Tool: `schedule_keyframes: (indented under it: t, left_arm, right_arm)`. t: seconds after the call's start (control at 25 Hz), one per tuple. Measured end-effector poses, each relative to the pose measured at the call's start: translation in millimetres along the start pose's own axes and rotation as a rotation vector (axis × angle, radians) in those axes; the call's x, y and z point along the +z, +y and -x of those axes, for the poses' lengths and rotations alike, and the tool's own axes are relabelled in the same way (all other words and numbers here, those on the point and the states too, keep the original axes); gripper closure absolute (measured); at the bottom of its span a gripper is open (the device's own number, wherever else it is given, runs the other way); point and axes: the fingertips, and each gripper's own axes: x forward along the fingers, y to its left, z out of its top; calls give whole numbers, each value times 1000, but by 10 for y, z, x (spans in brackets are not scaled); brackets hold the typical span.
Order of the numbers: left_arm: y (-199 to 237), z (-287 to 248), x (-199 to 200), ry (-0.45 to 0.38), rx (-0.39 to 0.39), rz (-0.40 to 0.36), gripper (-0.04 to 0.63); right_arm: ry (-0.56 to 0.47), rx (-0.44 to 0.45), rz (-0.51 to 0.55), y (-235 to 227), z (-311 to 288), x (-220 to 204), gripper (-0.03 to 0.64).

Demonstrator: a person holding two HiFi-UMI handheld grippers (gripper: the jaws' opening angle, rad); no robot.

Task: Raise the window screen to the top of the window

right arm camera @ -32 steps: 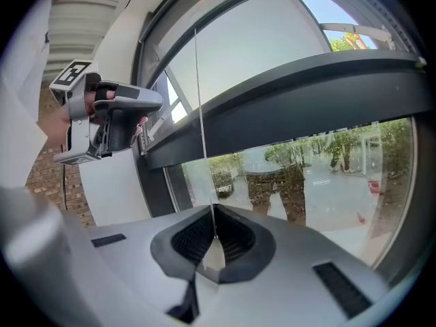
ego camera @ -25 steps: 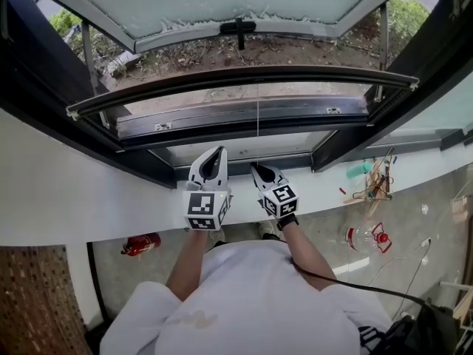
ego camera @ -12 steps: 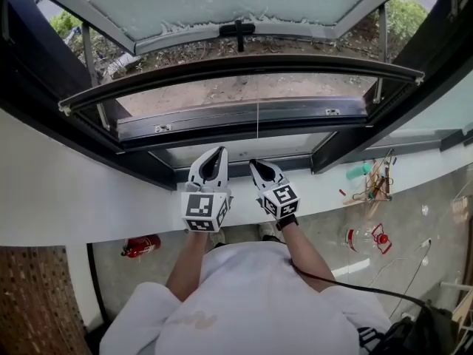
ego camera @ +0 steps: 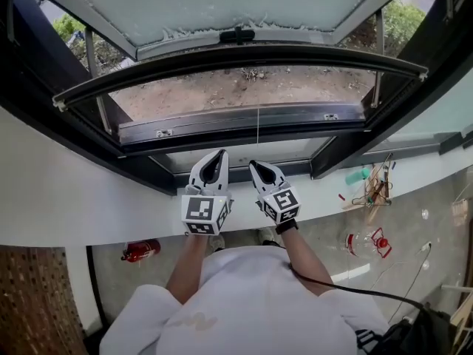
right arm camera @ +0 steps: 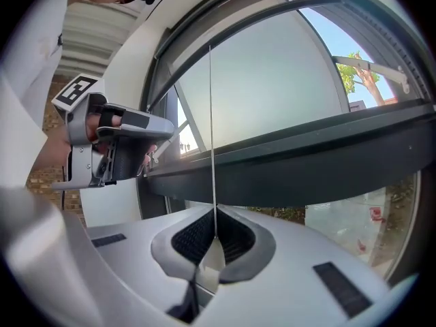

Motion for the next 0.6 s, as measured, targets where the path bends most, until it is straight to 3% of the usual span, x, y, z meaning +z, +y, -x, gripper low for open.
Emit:
schedule_keyframes:
  t: [0.32, 0.6]
  left_arm:
    - [-2, -3, 143, -32, -3, -2, 595]
    - [-26, -13, 287, -62, -1, -6, 594]
  right_arm:
    - [-54, -14, 12, 2, 81, 233, 617]
    - [-174, 1, 51, 45, 124, 806, 617]
